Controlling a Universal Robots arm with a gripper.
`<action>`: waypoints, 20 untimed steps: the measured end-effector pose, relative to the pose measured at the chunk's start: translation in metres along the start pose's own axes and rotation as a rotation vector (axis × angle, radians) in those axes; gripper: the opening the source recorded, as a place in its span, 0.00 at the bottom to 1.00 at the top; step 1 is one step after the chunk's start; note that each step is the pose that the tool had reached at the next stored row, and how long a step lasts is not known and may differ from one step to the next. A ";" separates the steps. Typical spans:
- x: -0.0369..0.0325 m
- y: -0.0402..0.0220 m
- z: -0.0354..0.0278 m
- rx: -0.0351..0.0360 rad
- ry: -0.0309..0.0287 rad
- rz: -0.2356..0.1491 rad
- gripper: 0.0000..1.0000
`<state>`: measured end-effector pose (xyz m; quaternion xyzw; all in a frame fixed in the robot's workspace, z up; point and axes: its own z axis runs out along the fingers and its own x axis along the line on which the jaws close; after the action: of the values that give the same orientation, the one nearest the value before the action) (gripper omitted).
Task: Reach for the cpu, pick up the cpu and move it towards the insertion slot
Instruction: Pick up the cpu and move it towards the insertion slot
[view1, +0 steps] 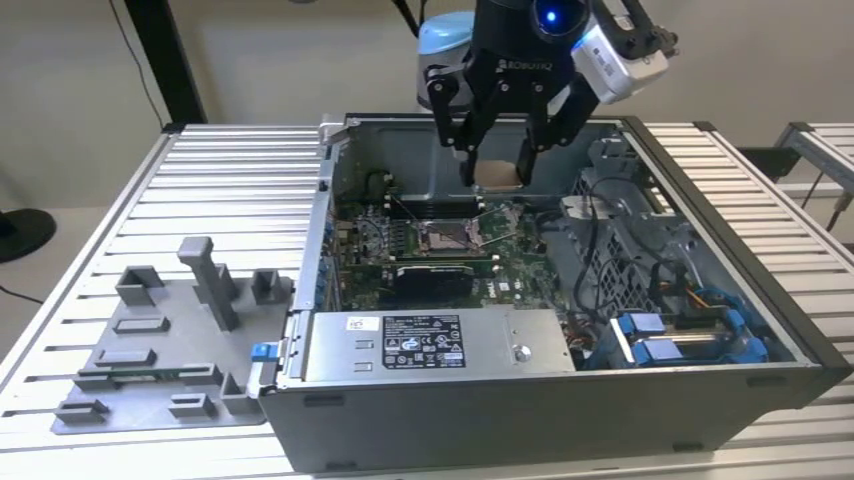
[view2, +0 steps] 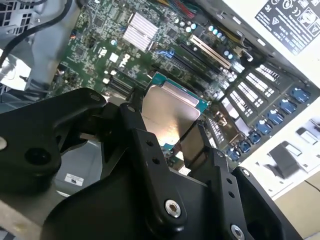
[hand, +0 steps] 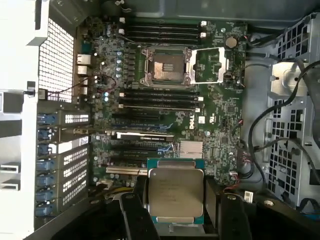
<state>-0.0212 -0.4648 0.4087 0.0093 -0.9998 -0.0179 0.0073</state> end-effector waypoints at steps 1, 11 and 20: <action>-0.0029 0.0000 0.0000 0.0000 0.0000 0.000 0.00; -0.0295 -0.0005 -0.0004 -0.0001 0.0003 0.000 0.00; -0.0347 -0.0006 -0.0005 -0.0001 0.0003 0.000 0.00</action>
<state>0.0135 -0.4648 0.4087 0.0093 -0.9998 -0.0179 0.0074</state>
